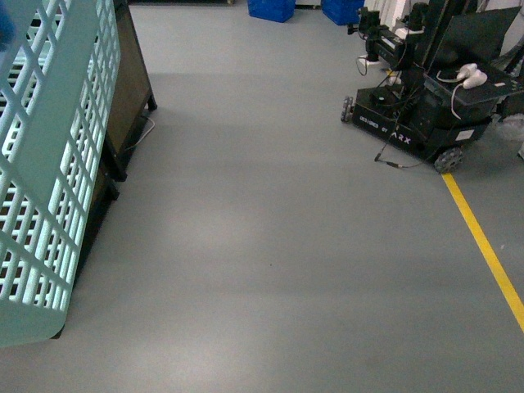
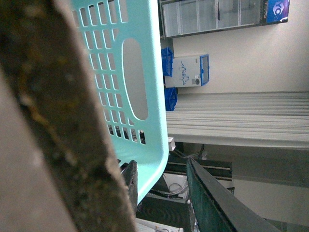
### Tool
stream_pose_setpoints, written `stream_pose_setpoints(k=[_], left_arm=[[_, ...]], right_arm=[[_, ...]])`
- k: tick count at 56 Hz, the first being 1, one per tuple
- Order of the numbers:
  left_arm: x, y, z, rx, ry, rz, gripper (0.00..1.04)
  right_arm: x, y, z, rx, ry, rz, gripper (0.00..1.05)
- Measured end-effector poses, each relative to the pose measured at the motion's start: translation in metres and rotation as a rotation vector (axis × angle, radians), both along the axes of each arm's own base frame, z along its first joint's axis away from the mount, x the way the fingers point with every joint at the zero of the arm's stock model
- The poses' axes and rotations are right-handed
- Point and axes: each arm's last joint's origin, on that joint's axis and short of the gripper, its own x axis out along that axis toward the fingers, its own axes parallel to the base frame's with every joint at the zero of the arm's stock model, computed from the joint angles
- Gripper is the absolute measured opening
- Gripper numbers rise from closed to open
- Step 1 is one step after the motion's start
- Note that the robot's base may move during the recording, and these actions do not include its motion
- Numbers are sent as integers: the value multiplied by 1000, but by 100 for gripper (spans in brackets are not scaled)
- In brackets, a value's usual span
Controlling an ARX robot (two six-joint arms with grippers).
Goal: Pick mango and avocado into basket
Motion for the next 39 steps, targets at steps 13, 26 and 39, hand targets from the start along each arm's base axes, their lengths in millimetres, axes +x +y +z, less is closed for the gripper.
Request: stream_pose_setpoints(k=[13, 26, 39], left_arm=[[0, -3, -1, -18, 1, -27, 33], [0, -1, -1, -2, 2, -3, 33], [0, 0, -2, 1, 6, 3, 33]], right_arm=[[0, 0, 0, 0, 0, -4, 97], [0, 0, 0, 0, 0, 2, 97], [0, 0, 0, 0, 2, 3, 97]])
